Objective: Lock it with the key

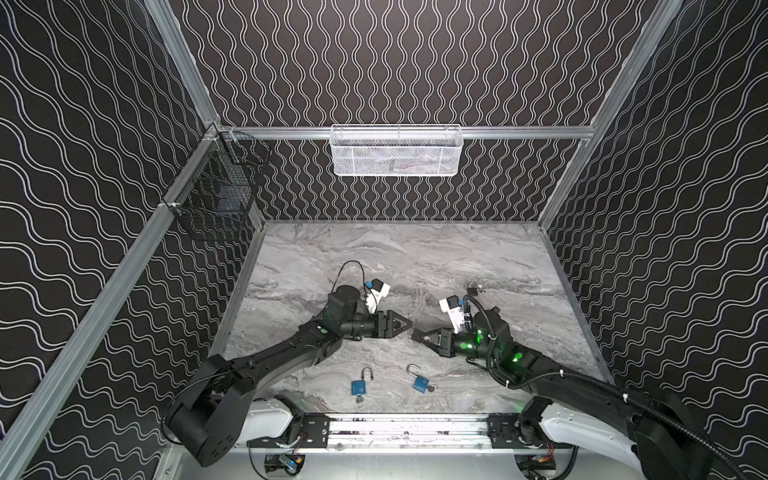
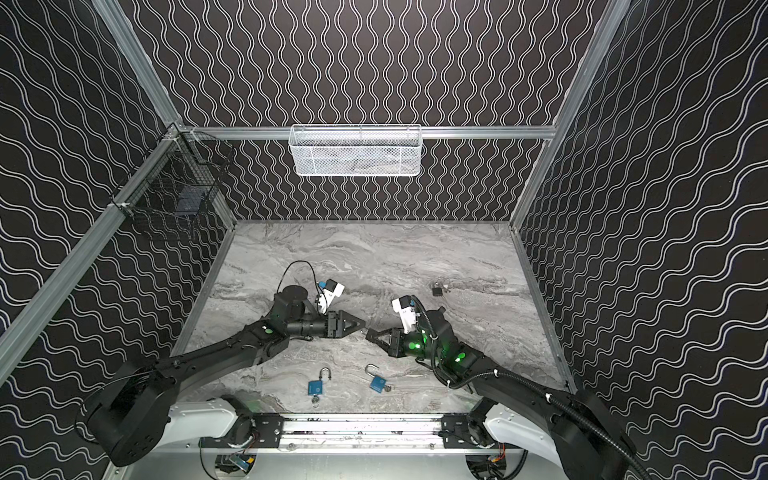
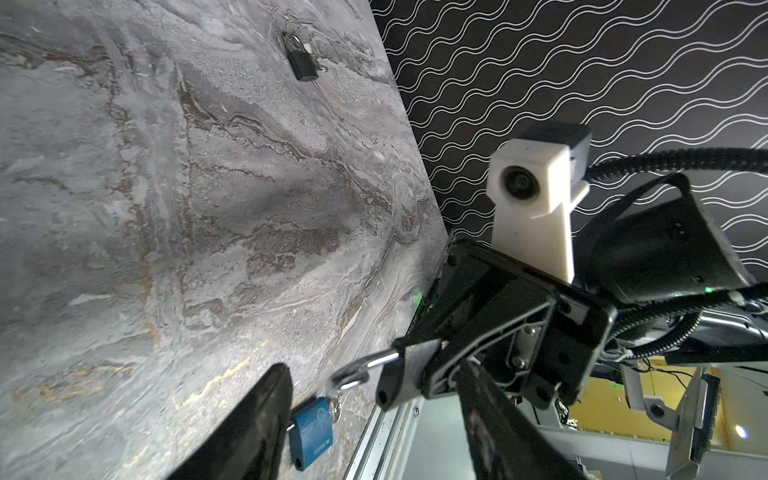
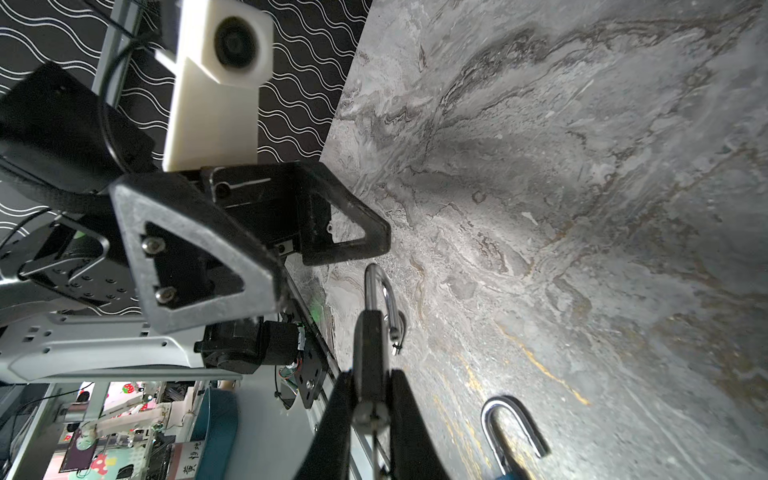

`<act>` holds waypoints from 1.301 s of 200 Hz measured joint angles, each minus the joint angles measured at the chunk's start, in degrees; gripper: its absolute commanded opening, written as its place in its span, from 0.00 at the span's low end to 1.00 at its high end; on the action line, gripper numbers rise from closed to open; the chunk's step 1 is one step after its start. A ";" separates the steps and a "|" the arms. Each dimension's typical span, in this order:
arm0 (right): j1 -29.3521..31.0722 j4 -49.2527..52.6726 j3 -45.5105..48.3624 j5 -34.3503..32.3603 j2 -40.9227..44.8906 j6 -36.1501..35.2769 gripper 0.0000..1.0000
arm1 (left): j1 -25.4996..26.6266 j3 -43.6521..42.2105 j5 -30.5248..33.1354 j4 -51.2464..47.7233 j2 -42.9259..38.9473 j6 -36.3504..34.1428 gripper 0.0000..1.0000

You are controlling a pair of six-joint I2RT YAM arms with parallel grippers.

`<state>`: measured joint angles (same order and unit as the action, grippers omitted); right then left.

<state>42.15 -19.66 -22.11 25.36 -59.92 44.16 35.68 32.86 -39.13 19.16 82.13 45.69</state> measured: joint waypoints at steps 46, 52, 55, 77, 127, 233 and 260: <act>-0.92 -3.39 -0.07 2.45 -2.27 1.29 0.00 | 0.28 0.04 0.00 0.37 0.13 -0.63 0.62; -0.92 -3.78 -0.07 2.62 -2.40 1.29 0.00 | 0.28 0.07 0.00 0.31 0.26 -0.63 0.61; -0.96 -3.93 -0.07 2.75 -2.45 1.29 0.00 | 0.28 0.07 0.02 0.26 0.33 -0.63 0.61; -1.16 -4.92 -0.33 3.34 -2.78 1.46 0.00 | 0.28 0.07 -0.02 0.24 0.81 -0.63 0.59; -1.75 -6.10 -0.79 4.46 -4.11 1.70 0.00 | 0.33 -0.63 -0.28 1.68 0.63 0.11 0.50; -2.40 -7.76 -0.63 5.99 -4.83 1.86 0.00 | 0.33 -0.59 1.09 -0.48 0.02 0.44 0.40; -2.40 -7.74 -0.63 6.01 -4.90 1.86 0.00 | 0.31 -0.59 1.31 -0.90 0.37 0.44 0.38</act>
<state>39.75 -27.40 -22.74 31.38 -64.82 46.02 35.99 32.27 -37.82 18.26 82.50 46.13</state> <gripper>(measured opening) 0.152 0.381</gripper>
